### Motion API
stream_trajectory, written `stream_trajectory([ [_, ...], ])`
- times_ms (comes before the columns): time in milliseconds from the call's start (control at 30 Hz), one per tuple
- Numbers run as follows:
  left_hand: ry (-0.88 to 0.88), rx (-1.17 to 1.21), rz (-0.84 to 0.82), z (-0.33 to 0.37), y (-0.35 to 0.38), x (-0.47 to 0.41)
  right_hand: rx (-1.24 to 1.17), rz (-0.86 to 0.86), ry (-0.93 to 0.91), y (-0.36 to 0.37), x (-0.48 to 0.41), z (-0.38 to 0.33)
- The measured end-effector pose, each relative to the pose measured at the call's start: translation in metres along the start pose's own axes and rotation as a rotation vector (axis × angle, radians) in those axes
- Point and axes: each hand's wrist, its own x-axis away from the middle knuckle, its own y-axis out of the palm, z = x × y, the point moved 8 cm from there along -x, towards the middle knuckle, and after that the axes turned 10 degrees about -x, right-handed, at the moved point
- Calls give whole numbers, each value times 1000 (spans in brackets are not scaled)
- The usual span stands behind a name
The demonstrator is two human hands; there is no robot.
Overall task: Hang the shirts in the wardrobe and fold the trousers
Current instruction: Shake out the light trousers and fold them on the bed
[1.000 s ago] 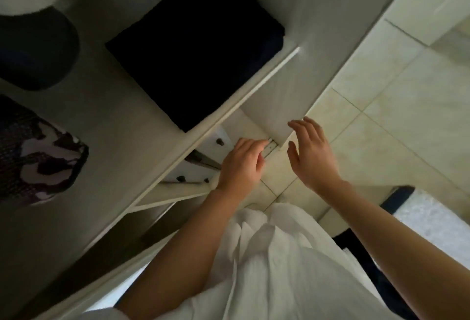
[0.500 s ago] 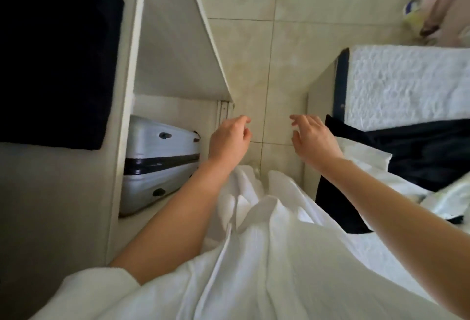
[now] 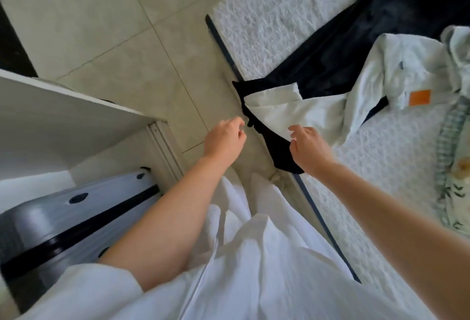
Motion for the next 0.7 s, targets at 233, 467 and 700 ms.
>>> stream_trajectory([
  [233, 149, -94, -152, 117, 69, -33, -81, 31, 207, -31, 19, 132],
  [467, 193, -162, -271, 190, 116, -88, -149, 94, 297, -61, -1, 224],
  [700, 194, -130, -350, 246, 151, -156, -286, 52, 451, -71, -51, 285],
])
